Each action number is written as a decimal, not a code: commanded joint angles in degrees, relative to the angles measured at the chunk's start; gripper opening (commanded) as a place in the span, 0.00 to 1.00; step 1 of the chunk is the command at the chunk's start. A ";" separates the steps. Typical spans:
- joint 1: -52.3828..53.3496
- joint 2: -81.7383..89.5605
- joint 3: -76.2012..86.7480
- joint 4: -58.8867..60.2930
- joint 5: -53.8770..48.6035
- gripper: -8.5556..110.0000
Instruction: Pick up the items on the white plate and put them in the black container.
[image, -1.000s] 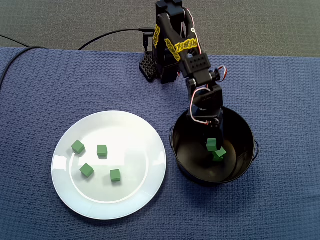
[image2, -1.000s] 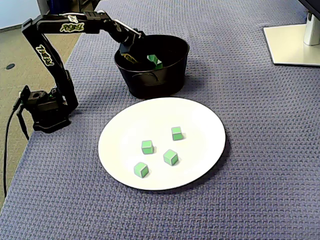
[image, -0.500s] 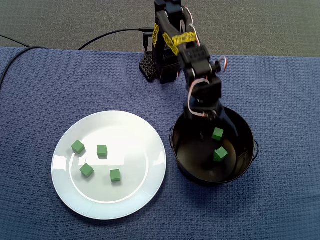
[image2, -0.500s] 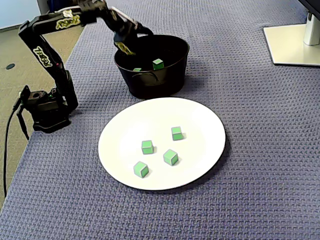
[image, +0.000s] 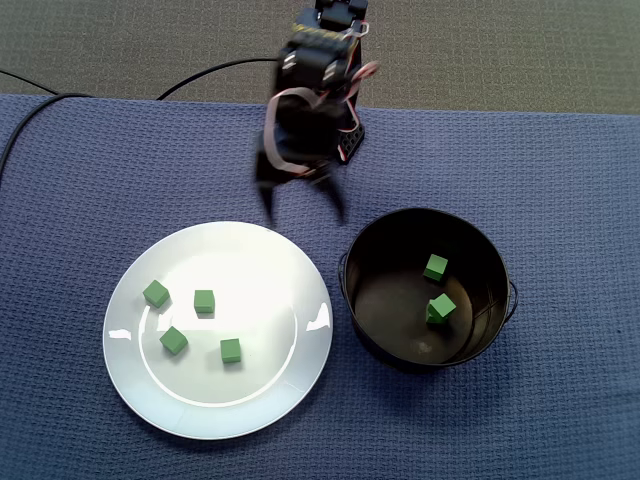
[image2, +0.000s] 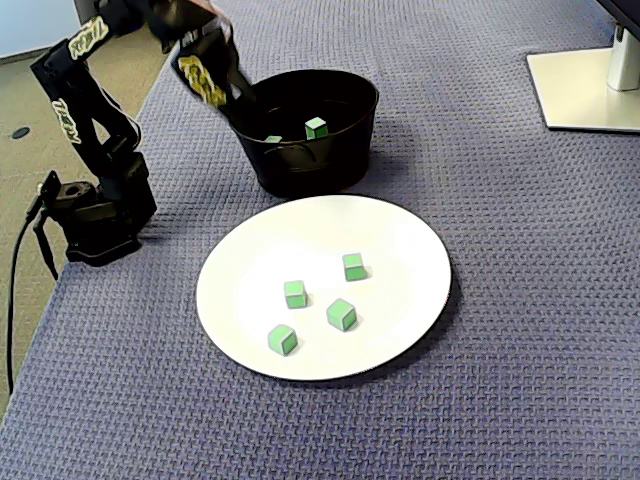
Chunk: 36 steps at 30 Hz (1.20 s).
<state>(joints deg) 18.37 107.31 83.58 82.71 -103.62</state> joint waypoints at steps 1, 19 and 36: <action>7.12 -3.52 5.19 -7.82 -8.79 0.40; 13.27 -25.66 10.55 -34.98 -4.92 0.43; 15.12 -33.13 11.60 -44.56 -1.76 0.41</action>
<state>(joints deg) 33.13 73.74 95.36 39.81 -106.26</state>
